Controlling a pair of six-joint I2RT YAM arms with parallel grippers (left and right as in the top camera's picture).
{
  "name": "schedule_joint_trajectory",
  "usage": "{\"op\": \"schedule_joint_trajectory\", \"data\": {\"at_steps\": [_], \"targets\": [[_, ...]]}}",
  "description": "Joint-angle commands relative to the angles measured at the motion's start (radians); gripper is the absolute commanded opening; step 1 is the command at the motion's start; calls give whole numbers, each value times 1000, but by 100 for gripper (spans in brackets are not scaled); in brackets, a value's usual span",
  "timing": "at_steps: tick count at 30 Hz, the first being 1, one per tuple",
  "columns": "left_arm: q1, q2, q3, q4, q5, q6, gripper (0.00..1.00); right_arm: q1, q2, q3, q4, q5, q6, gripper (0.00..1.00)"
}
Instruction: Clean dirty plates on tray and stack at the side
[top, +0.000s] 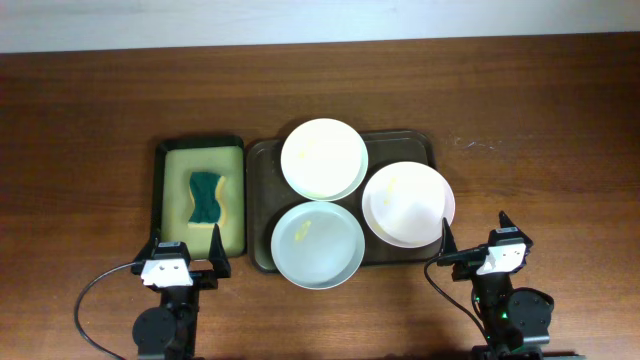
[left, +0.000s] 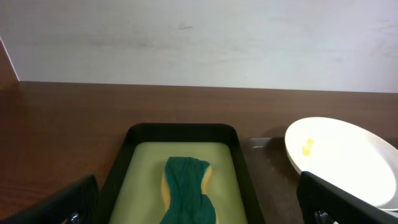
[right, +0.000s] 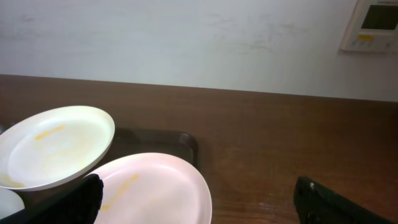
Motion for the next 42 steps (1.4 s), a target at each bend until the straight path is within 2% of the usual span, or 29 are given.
{"op": "schedule_joint_trajectory", "data": {"at_steps": [1,20,21,22,23,24,25,27,29,30,31,32,34,35,36,37,39,40,41,42], "targets": [[6,-5,-5,-2,11,19,100,6,-4,-5,-4,2,-4,98],[-19,-5,-5,-2,11,19,99,6,-4,-5,-4,1,-4,98],[-19,-5,-5,31,12,19,99,6,-4,-5,-3,-19,-2,98],[-19,-5,-5,55,33,11,99,6,-4,-5,5,-87,67,98],[-19,-5,-5,18,149,12,100,6,-4,-5,8,-155,217,98],[-19,-5,-5,41,190,11,99,6,-4,-5,11,-177,286,98],[-19,-5,4,86,277,11,100,6,-4,19,-25,-179,318,98],[-19,3,123,-27,310,4,99,5,0,124,-132,-179,335,99],[-19,127,447,-241,299,15,99,5,123,396,-266,-175,335,98],[-19,215,594,-318,299,16,99,5,257,556,-360,-178,335,98],[-19,361,801,-462,300,18,99,5,469,779,-544,-195,334,98],[-19,455,923,-575,300,51,99,5,584,895,-655,-212,331,98],[-19,661,1156,-826,299,143,99,5,917,1232,-988,-225,331,98],[-19,777,1263,-933,298,160,99,5,1060,1362,-1081,-226,331,98],[-19,906,1354,-995,311,158,99,5,1233,1503,-1144,-232,323,98],[-19,979,1386,-1020,340,158,99,5,1326,1556,-1153,-238,305,98],[-19,1105,1389,-1023,367,159,100,10,1495,1575,-1155,-290,304,96],[-19,1151,1389,-1023,354,158,51,26,1551,1571,-1153,-287,285,81],[-18,1226,1389,-1026,218,67,10,61,1624,1570,-1143,-286,242,53],[-18,1268,1389,-1035,111,-14,11,98,1680,1570,-1123,-284,189,36]]}}
